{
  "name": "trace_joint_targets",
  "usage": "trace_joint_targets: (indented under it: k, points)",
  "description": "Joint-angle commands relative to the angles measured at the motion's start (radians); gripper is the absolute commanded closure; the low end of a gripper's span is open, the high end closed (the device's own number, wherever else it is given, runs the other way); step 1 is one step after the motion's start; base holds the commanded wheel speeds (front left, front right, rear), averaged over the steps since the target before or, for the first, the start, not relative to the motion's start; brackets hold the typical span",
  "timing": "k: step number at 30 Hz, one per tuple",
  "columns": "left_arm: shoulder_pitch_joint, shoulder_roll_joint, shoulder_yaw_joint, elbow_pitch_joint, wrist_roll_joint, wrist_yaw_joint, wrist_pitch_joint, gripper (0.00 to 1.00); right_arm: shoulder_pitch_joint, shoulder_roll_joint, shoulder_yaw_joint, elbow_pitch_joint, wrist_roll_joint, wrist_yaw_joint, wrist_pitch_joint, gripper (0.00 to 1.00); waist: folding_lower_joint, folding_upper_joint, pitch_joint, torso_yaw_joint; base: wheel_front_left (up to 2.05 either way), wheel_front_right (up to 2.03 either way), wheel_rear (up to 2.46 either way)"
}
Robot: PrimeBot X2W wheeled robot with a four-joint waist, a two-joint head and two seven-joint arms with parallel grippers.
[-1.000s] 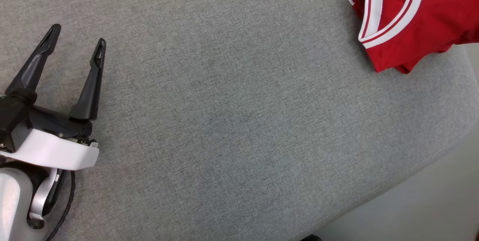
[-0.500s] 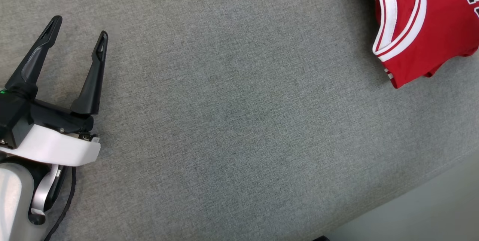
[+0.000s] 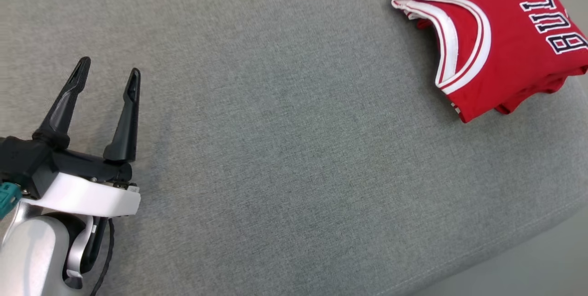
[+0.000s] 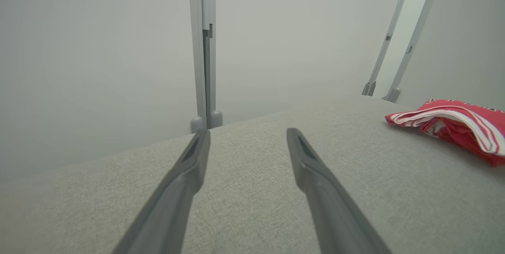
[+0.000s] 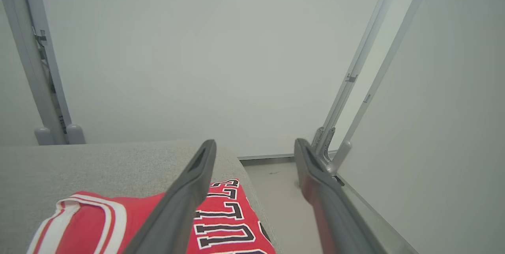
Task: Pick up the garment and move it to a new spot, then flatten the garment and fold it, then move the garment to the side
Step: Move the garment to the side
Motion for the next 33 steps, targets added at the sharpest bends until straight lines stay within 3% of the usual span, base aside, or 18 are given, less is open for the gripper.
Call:
trace_joint_targets:
  k: [1,10,19,33]
  points:
    - [0.009,-0.008,-0.001,0.013,-0.01,0.004,-0.016,0.0,0.052,0.029,-0.033,-0.048,-0.02,0.0,0.0,0.0,0.0,0.0,-0.049,0.027,0.0,0.0,0.0]
    - [0.041,-0.043,-0.006,0.075,-0.037,0.011,-0.054,0.0,0.224,0.171,-0.08,-0.209,-0.088,0.0,0.0,0.0,0.0,0.0,-0.125,0.091,0.0,0.0,0.0]
    - [0.076,-0.072,0.001,0.133,-0.069,0.017,-0.094,0.0,0.314,0.303,-0.013,-0.328,-0.142,0.0,0.039,0.0,0.0,0.0,-0.185,0.175,0.0,0.0,0.0]
    - [0.156,-0.089,0.032,0.203,-0.105,0.019,-0.135,0.0,0.434,0.367,0.021,-0.389,-0.21,0.0,0.096,0.0,0.0,0.0,-0.293,0.275,0.0,0.0,0.0]
